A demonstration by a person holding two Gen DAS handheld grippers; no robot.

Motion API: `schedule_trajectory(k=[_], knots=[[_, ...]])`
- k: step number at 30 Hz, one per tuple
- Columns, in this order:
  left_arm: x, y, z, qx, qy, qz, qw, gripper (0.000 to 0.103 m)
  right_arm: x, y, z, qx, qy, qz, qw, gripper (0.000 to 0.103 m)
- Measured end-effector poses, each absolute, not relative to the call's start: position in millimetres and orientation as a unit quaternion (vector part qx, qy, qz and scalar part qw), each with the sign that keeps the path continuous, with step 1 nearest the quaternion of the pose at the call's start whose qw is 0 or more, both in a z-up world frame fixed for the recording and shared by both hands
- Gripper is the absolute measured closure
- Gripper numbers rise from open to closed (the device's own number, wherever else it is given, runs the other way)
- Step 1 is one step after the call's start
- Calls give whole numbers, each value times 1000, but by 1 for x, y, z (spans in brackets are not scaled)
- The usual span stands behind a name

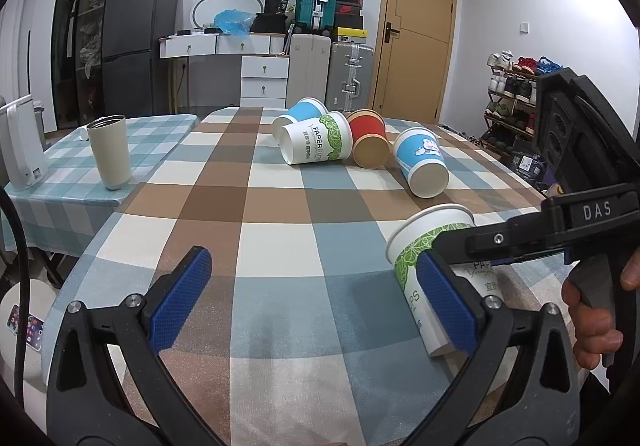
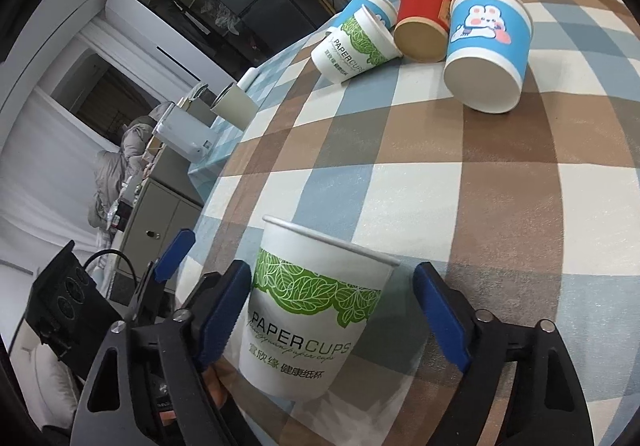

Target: Flip cup upright

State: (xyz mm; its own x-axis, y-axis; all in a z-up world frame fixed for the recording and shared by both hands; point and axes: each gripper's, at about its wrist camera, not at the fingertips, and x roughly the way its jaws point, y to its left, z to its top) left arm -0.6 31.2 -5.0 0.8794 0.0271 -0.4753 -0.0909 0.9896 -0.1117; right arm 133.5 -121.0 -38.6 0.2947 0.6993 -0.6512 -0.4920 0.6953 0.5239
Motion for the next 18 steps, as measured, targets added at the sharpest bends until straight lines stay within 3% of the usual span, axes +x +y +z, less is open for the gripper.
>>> schedule_trajectory(k=[3, 13, 18], knots=[[-1, 31, -5, -65, 243, 31, 967, 1, 130, -122, -37, 111, 458, 381, 795, 32], [-1, 31, -5, -65, 243, 31, 967, 1, 119, -129, -27, 91, 425, 384, 815, 34], [0, 31, -6, -65, 244, 31, 967, 1, 111, -128, -18, 44, 368, 363, 855, 34]])
